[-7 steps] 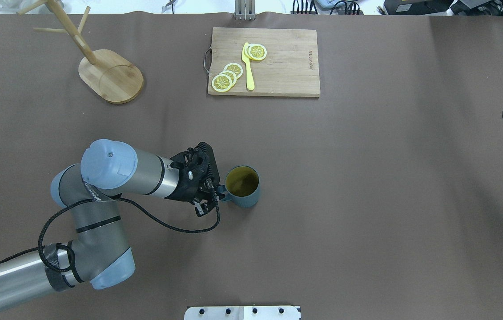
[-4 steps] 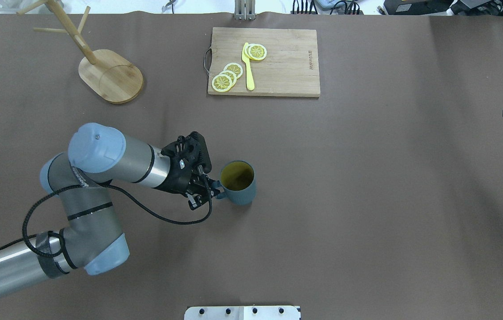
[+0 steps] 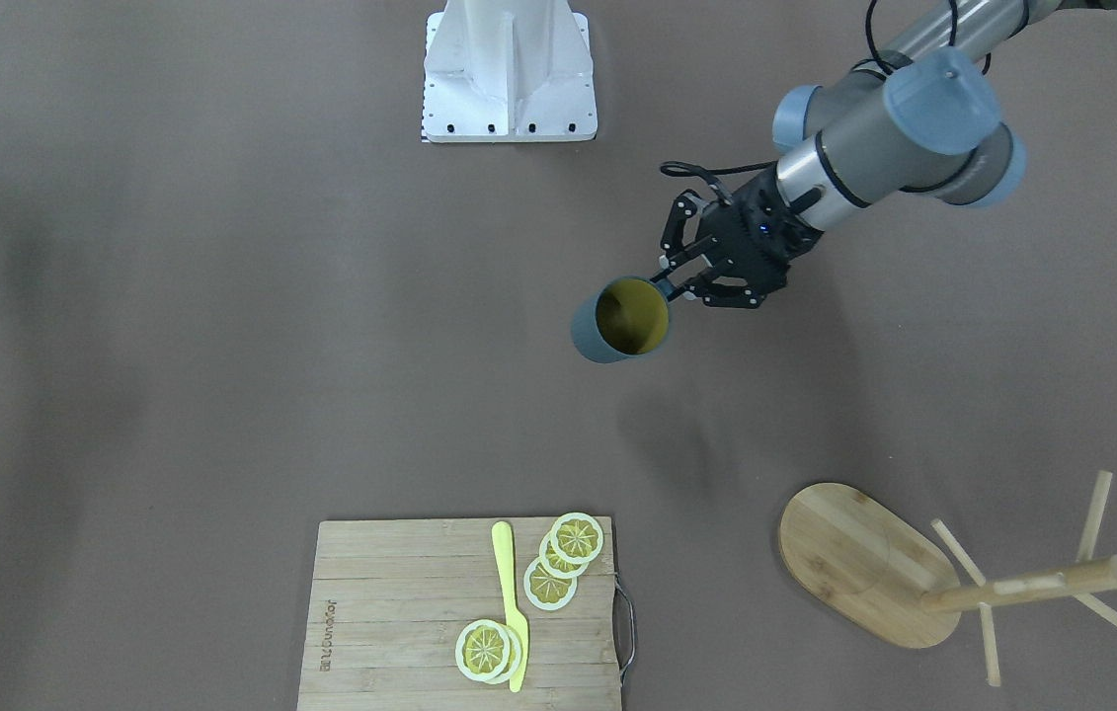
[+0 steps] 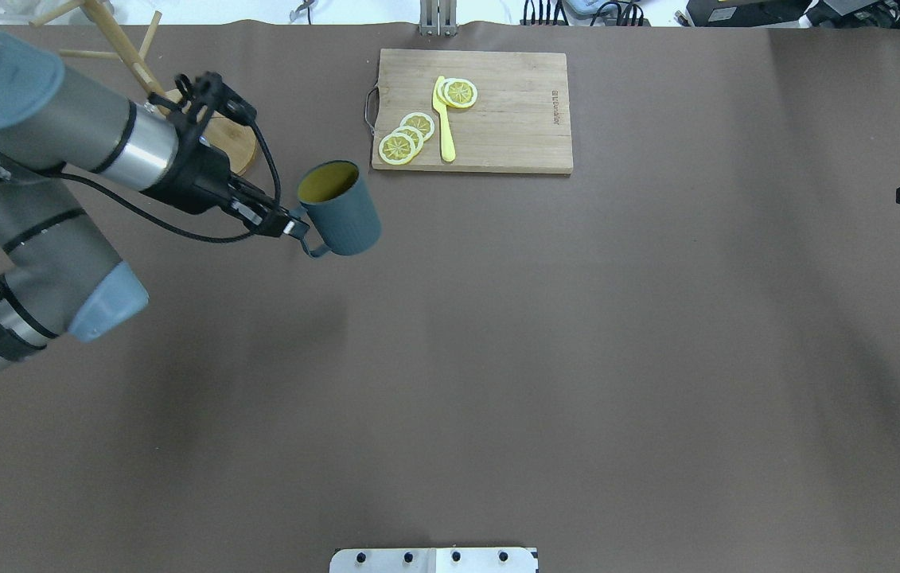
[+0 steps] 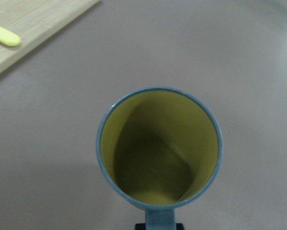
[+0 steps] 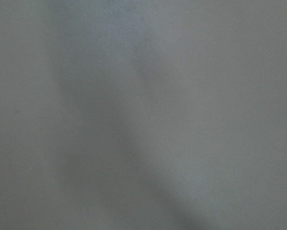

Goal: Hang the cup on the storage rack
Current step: 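Lift the blue mug with the left gripper toward the wooden rack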

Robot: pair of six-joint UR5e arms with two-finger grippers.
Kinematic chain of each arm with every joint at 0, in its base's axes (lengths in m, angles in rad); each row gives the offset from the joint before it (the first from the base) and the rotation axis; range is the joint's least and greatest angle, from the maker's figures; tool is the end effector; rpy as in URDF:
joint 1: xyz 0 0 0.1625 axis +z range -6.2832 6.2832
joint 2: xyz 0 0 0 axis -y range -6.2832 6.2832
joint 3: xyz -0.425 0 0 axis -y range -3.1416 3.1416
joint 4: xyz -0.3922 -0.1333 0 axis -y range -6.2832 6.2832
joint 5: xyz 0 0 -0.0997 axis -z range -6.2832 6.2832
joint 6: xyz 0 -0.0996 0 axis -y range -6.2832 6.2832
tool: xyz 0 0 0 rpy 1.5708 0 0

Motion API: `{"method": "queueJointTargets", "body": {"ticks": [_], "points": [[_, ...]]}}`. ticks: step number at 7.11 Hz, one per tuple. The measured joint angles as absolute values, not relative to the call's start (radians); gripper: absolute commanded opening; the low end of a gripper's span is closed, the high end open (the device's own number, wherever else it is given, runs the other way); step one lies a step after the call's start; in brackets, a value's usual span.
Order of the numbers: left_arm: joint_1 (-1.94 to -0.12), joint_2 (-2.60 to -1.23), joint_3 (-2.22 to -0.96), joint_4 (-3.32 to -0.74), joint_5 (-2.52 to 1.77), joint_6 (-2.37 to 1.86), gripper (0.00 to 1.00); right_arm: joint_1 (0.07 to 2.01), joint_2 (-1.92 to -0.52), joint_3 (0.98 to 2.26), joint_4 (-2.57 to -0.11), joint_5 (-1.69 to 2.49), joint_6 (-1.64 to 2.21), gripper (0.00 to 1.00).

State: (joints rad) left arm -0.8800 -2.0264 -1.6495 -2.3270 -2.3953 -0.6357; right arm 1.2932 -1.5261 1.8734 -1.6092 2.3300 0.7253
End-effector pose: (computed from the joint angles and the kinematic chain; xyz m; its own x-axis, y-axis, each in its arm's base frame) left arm 0.3468 -0.5140 0.2673 0.1640 0.6591 -0.7340 -0.0980 0.7513 0.6527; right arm -0.0761 -0.5031 0.4921 0.6523 0.3084 0.6924 -0.2294 0.9510 -0.2075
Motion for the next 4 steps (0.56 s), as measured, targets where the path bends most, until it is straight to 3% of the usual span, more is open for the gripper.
{"method": "queueJointTargets", "body": {"ticks": [4], "points": [[-1.135, -2.031, -1.565, -2.321, -2.634, -1.071, 0.0, 1.258, -1.487, 1.868, -1.603, 2.315, 0.715, 1.0]]}}
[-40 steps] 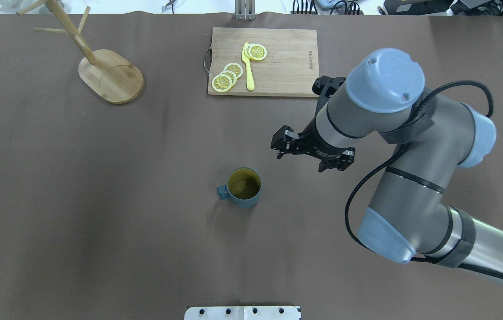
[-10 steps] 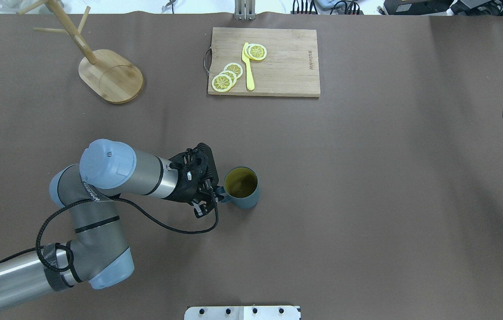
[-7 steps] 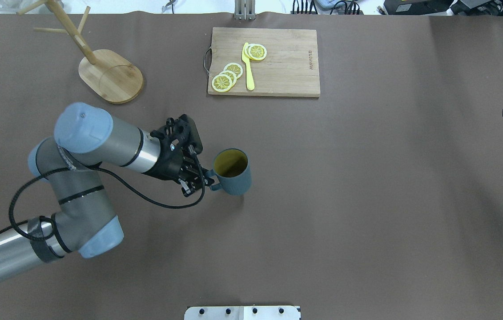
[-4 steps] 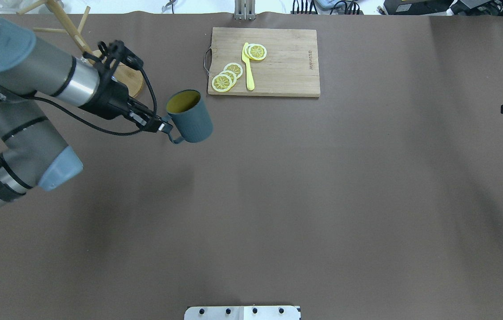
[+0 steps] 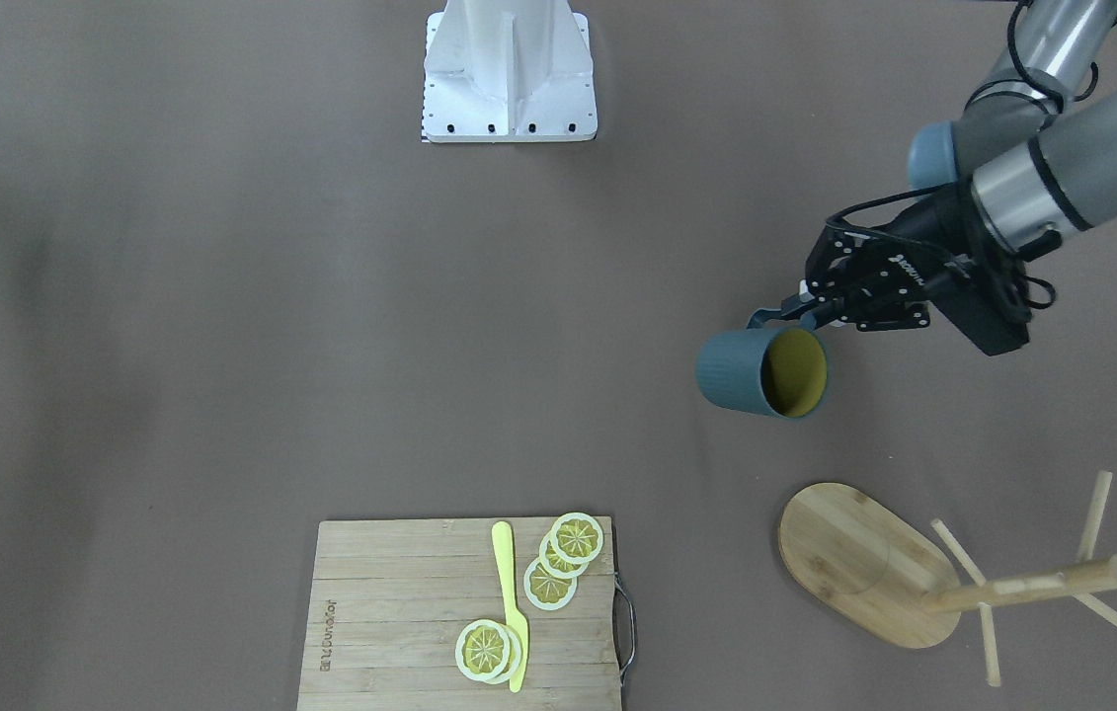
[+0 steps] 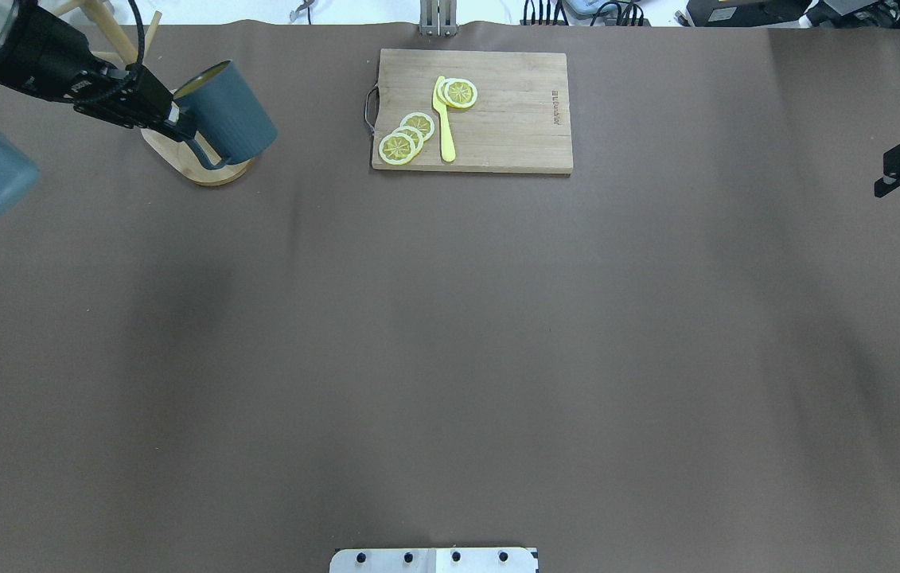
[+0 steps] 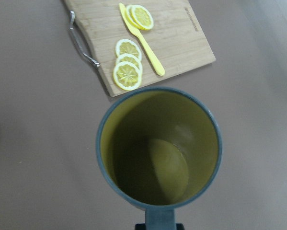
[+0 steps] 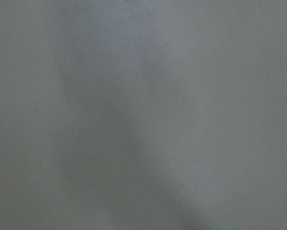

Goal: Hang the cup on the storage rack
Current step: 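Lift the blue mug with the left gripper toward the wooden rack, then tilt the mug with the left gripper and hook its handle onto a rack peg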

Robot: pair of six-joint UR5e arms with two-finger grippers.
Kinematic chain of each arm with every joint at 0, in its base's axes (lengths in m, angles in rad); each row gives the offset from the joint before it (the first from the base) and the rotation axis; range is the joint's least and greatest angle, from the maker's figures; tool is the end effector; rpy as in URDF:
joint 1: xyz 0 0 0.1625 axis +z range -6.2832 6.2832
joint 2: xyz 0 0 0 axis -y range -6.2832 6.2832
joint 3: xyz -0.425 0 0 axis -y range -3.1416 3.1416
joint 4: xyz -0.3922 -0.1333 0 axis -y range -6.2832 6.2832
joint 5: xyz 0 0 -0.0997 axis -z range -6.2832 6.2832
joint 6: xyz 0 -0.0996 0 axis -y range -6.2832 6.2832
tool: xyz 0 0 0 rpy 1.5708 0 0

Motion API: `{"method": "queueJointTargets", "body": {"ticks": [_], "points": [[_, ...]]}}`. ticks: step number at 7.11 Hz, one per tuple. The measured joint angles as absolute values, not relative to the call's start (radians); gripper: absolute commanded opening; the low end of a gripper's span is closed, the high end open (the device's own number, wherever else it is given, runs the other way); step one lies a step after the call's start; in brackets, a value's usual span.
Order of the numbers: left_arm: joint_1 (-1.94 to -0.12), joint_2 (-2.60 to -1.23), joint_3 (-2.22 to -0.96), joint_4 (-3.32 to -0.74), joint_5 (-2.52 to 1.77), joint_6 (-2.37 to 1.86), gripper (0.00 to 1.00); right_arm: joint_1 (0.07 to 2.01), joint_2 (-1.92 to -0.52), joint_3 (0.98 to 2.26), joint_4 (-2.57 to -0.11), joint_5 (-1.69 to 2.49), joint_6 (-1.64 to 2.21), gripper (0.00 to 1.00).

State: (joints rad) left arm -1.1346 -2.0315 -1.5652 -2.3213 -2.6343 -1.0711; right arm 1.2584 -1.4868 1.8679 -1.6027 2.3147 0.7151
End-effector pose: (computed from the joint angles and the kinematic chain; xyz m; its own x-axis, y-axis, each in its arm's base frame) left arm 0.2209 -0.5833 0.2949 0.1781 0.1688 -0.9694 0.0114 0.9848 0.1736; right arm -0.0967 -0.5136 0.4749 0.6643 0.2491 0.7048 -0.1944 0.9680 -0.1589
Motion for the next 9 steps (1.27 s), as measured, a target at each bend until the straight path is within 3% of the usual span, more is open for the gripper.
{"method": "queueJointTargets", "body": {"ticks": [3, 9], "points": [[-1.175, -2.064, -1.549, -2.363, -2.613, -1.492, 0.0, 1.231, -1.477, 1.867, -1.603, 2.29, 0.712, 1.0], [-1.174, -2.058, -1.516, -2.584, -2.424, -1.881, 0.0, 1.203, -1.453, 1.87, -1.603, 2.284, 0.691, 1.0]]}}
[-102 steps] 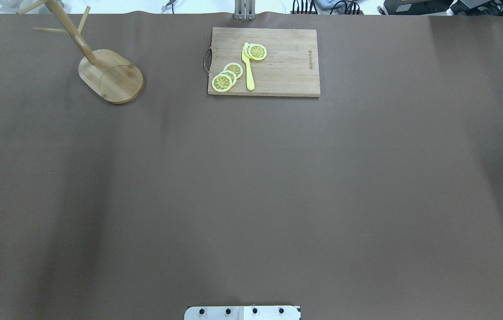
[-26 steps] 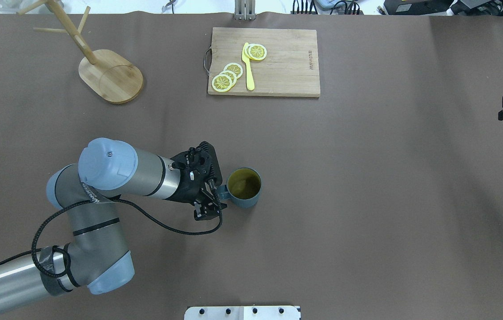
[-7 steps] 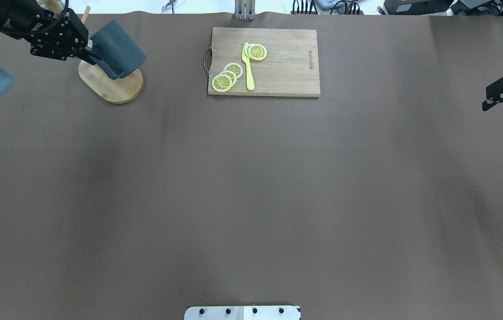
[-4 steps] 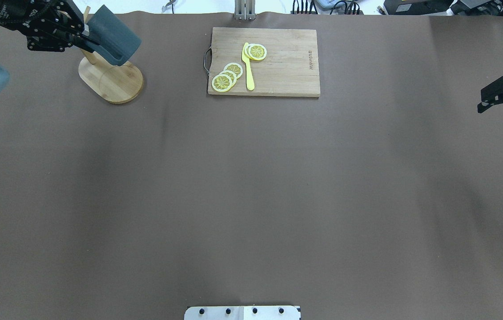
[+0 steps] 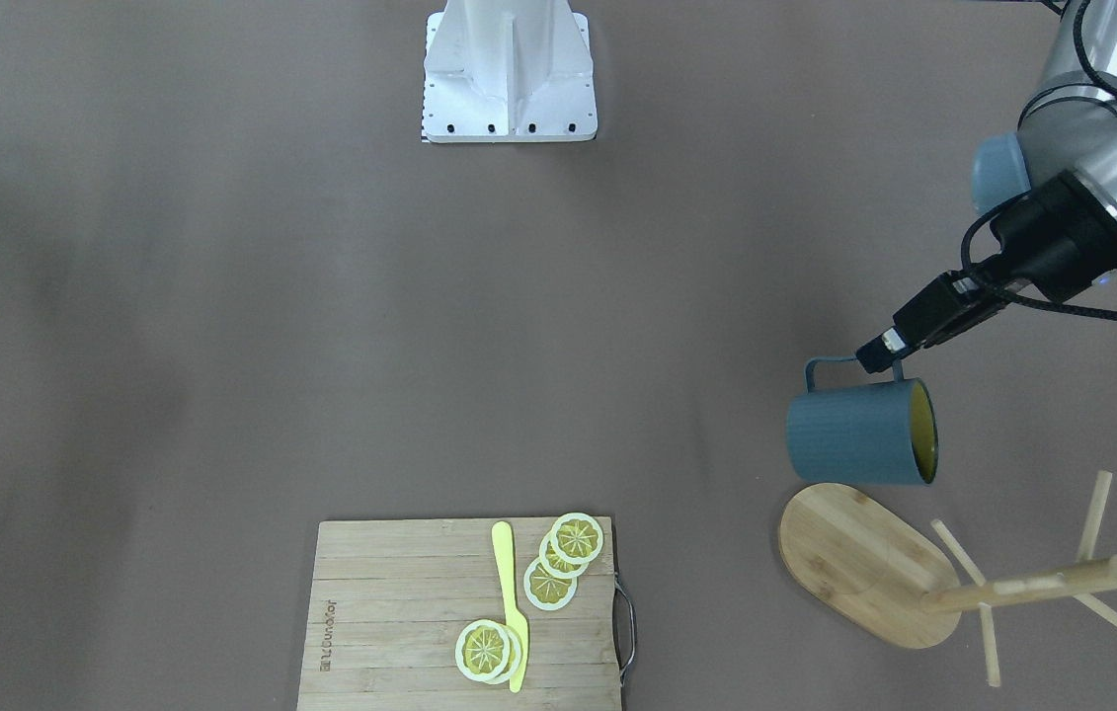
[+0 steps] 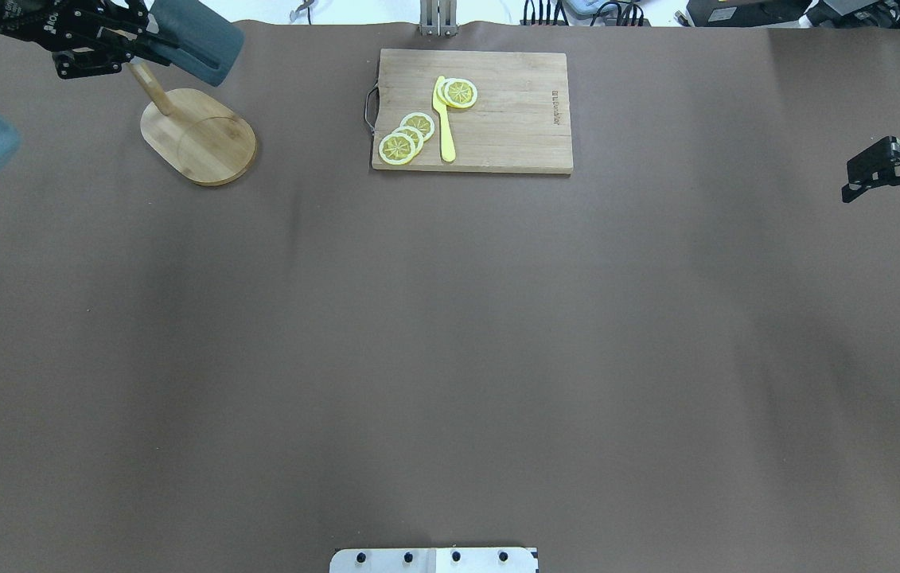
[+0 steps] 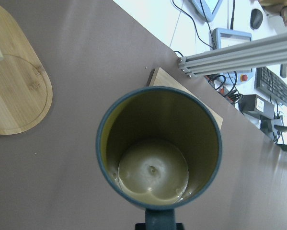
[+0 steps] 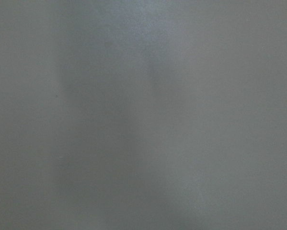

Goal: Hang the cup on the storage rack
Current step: 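Tilt the mug with the left gripper and hook its handle onto a rack peg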

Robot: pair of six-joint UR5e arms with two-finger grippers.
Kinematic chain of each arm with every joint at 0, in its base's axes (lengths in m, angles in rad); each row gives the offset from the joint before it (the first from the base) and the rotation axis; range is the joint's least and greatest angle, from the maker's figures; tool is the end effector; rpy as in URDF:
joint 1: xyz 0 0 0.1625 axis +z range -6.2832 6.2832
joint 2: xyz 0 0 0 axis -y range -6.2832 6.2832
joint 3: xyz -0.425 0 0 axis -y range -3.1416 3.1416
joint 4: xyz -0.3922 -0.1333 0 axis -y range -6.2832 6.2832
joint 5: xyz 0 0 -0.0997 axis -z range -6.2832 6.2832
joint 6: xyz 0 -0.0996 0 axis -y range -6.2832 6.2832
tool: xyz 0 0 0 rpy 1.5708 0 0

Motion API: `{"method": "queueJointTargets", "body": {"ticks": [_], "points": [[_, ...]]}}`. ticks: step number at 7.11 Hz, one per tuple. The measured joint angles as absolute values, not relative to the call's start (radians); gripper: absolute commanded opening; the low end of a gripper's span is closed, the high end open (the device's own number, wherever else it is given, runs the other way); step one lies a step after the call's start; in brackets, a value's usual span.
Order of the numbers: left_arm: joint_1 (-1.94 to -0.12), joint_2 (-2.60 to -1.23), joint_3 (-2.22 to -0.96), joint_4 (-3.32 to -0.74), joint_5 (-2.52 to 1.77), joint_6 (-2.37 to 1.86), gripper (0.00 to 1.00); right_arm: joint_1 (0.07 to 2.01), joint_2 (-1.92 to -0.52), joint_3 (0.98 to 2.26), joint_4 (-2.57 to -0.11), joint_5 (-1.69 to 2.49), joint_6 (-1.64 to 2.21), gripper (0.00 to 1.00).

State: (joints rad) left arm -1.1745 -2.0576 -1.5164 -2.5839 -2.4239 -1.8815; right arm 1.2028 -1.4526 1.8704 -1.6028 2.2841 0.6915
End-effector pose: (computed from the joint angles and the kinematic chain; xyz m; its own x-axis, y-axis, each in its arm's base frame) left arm 0.1903 -0.6058 0.2830 -0.0513 -0.3982 -0.9159 0.3177 0.8629 -0.3930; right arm -0.1268 -0.5184 0.4577 0.6878 0.1647 0.7069 -0.1367 0.9859 -0.0967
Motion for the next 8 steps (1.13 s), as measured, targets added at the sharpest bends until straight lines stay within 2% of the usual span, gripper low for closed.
{"method": "queueJointTargets", "body": {"ticks": [4, 8], "points": [[-1.135, -2.024, -1.406, -2.972, -2.251, -1.994, 0.0, 1.199, -1.43, 1.879, -1.603, 2.274, 0.692, 1.0], [-1.079, -2.036, -1.328, -3.166, -2.101, -2.187, 0.0, 1.193, -1.424, 1.887, -1.603, 2.259, 0.692, 1.0]]}}
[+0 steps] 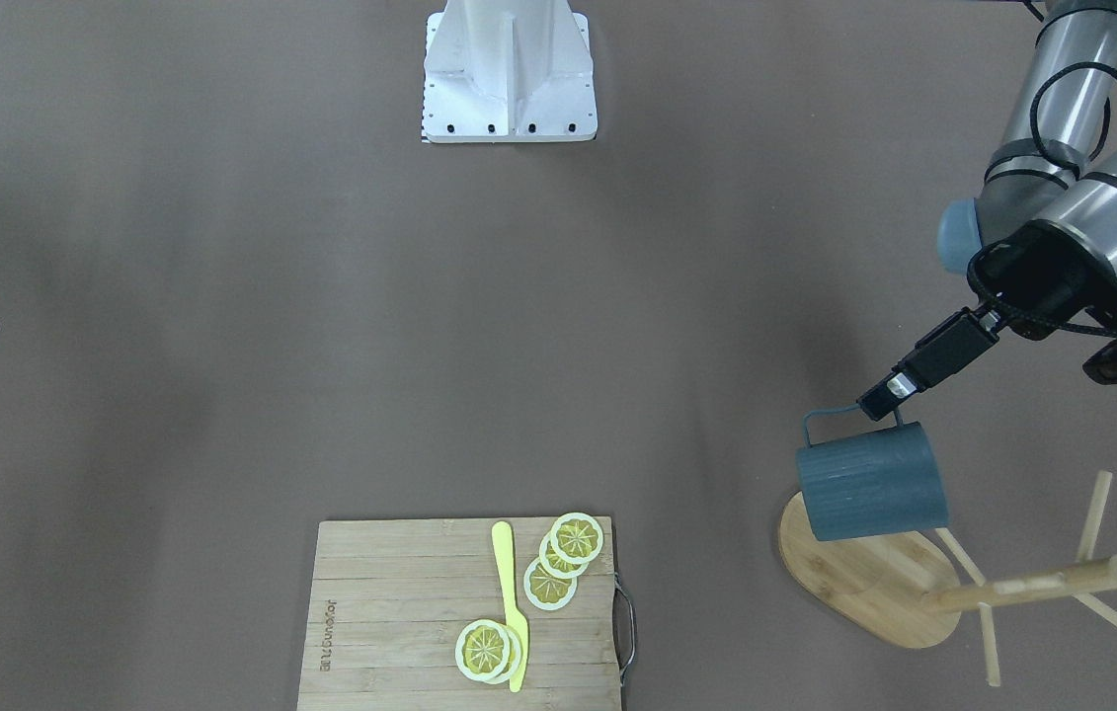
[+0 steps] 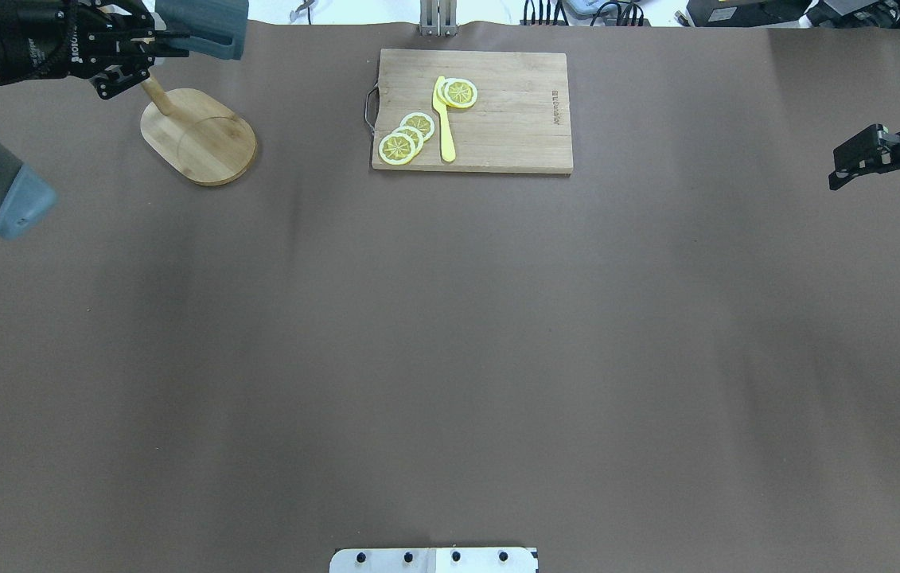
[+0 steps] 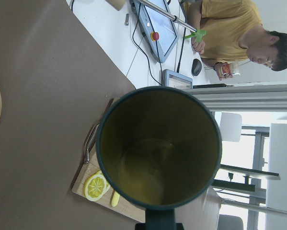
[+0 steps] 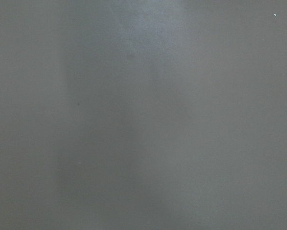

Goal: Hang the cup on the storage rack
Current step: 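Tilt the mug with the left gripper and hook its handle onto a rack peg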

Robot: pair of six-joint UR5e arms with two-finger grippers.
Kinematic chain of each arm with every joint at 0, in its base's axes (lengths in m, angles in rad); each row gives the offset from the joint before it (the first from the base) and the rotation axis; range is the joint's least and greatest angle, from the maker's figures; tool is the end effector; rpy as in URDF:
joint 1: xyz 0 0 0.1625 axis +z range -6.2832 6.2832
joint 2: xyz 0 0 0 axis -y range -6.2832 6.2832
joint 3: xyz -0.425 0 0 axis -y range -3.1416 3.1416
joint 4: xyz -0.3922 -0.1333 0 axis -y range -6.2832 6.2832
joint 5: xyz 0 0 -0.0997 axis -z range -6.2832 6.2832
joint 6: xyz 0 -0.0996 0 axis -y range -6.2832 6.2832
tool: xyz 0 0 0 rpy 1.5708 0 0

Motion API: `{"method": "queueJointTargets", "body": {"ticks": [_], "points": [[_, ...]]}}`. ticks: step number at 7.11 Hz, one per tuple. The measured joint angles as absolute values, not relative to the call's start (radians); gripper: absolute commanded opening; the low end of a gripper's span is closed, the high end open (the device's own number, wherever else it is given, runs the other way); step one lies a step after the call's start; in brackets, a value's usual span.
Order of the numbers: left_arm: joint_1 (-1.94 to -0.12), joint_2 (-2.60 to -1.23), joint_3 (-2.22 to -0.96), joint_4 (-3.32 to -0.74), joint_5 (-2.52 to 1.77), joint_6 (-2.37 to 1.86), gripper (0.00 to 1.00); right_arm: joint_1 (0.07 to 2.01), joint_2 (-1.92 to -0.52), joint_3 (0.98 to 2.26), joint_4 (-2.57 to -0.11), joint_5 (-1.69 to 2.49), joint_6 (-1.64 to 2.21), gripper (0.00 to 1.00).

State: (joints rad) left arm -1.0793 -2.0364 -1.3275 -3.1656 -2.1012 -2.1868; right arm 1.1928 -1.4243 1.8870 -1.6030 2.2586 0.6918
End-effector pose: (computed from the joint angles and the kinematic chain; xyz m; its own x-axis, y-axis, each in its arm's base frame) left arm 0.2253 -0.5966 0.3381 -0.3995 -0.3097 -0.8628 0.3652 0.8095 -0.4597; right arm -0.1326 -0.5238 0.4362 0.6917 0.1296 0.7105 -0.1374 0.9894 -0.0466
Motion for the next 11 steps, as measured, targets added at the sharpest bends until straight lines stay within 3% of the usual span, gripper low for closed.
{"method": "queueJointTargets", "body": {"ticks": [7, 11], "points": [[-1.04, -2.151, -1.081, -3.452, -1.815, -2.505, 0.0, 1.176, -1.396, 1.883, -1.605, 2.245, 0.692, 1.0], [-1.035, -2.155, -1.033, -3.522, -1.708, -2.617, 0.0, 1.16, -1.371, 1.877, -1.612, 2.23, 0.693, 1.0]]}}
